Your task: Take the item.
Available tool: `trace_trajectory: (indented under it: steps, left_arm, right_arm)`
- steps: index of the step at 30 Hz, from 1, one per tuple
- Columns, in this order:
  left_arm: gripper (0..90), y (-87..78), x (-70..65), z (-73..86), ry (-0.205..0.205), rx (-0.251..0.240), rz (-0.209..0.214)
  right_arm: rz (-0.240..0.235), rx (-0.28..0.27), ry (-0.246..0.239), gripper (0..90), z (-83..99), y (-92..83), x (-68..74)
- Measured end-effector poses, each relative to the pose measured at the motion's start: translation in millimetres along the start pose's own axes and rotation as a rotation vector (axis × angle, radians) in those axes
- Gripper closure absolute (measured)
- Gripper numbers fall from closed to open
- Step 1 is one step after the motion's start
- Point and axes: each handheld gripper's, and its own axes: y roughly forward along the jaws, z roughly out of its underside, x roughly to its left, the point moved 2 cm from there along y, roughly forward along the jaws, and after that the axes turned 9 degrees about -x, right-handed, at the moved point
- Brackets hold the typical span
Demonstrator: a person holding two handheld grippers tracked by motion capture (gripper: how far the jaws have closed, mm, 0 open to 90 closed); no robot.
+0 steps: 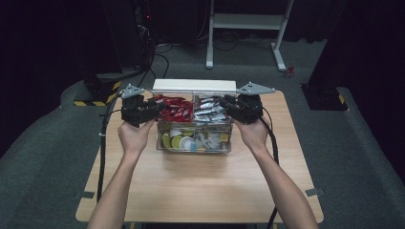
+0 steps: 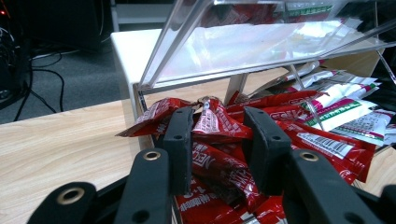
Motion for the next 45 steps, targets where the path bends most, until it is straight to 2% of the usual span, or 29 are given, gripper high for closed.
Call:
trace_trajectory:
  steps: [5,12,13,20,31,34,38,43,45]
  left_arm:
    - [64.4,-0.4,2.2,0.1,-0.008,0.009,0.016]
    - [65.2,-2.9,-4.4,1.4,0.061,0.003,0.006]
    - [77.4,-4.7,-6.2,1.7,0.081,-0.009,-0.002]
    - [82.8,-9.2,-10.5,1.3,0.117,-0.012,0.013]
    - [86.0,-23.8,-10.5,-2.2,0.109,-0.049,0.054]
    - [86.2,-32.2,-11.6,0.0,0.094,-0.073,0.069]
    - [86.3,-38.2,-12.8,1.2,0.097,-0.079,0.073]
    - [86.4,-55.7,-13.0,-0.6,0.089,-0.121,0.090]
    - [86.4,-59.0,-12.7,-0.8,0.092,-0.124,0.090]
  right_arm:
    - [0.000,-0.001,-0.002,69.3,0.4,-0.1,0.0]
    - [0.000,-0.005,-0.002,69.4,0.8,0.0,0.2]
    - [0.001,-0.005,-0.002,69.4,0.9,-0.1,0.2]
    - [0.002,-0.006,-0.004,69.4,1.1,-0.1,0.4]
    - [0.008,-0.008,0.003,69.2,2.7,-0.1,-0.9]
    - [0.006,-0.009,0.005,69.1,2.9,0.5,-1.2]
    - [0.003,-0.008,0.008,69.2,3.1,0.9,-1.5]
    - [0.004,-0.007,0.006,69.2,3.0,0.8,-1.3]
    - [0.005,-0.006,0.006,69.2,3.0,0.9,-1.2]
